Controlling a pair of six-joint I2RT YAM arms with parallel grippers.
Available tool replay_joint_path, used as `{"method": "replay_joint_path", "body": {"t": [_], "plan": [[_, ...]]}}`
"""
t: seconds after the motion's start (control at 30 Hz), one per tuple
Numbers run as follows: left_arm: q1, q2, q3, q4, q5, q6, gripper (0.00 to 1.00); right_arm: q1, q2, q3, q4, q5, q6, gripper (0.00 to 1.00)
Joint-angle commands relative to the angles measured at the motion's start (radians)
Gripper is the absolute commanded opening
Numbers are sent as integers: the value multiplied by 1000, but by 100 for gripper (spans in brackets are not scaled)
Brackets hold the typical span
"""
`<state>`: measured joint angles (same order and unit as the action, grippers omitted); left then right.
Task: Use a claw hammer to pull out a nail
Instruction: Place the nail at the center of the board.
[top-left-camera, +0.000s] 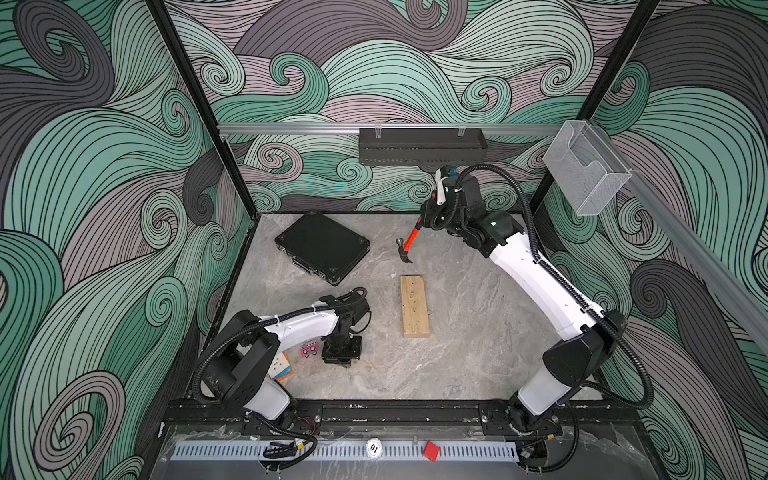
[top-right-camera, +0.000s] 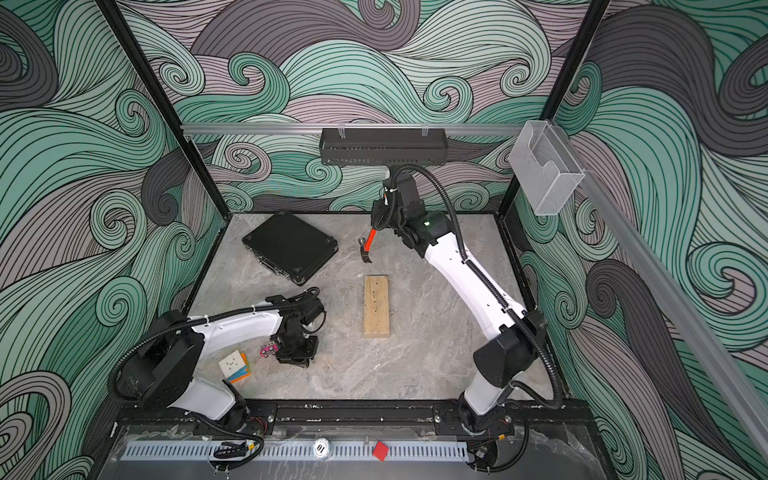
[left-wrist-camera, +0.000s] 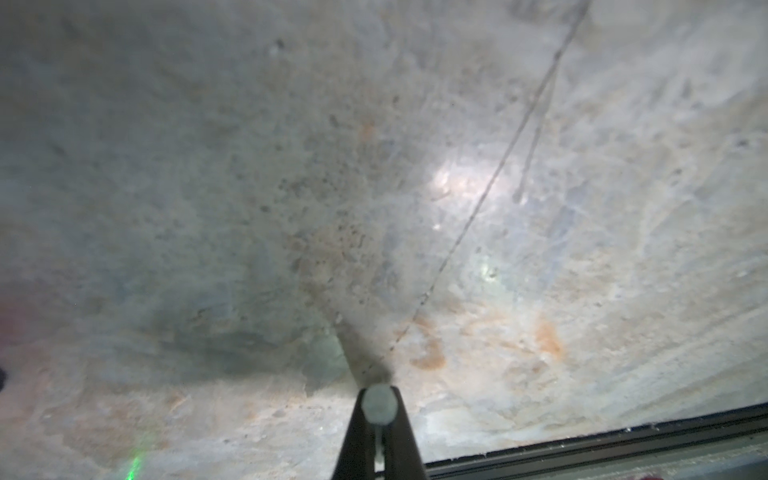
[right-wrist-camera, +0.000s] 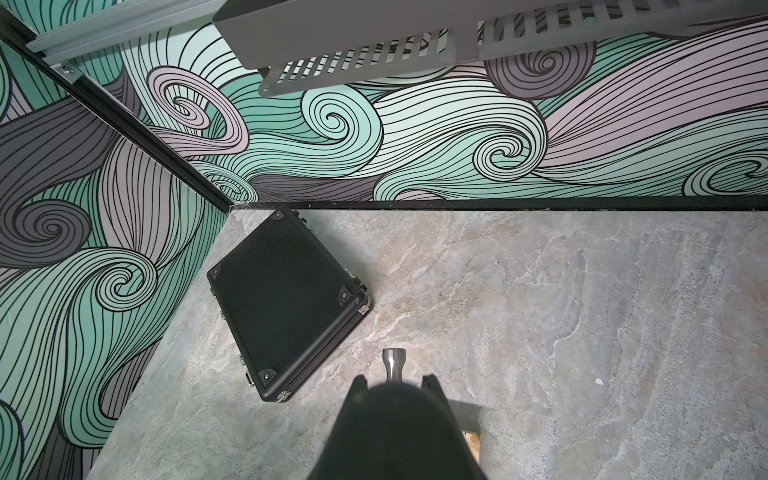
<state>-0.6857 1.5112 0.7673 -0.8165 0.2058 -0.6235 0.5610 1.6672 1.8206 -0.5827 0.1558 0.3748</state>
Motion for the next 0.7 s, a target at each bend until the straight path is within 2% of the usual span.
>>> {"method": "replay_joint_path", "body": {"t": [0.0, 0.67], "plan": [[-8, 13, -8, -17, -6, -20, 0, -6, -18, 18, 89, -9, 8, 0], [-7, 57, -33, -10, -35, -34, 0, -14, -40, -11, 106, -17, 16, 0]]}}
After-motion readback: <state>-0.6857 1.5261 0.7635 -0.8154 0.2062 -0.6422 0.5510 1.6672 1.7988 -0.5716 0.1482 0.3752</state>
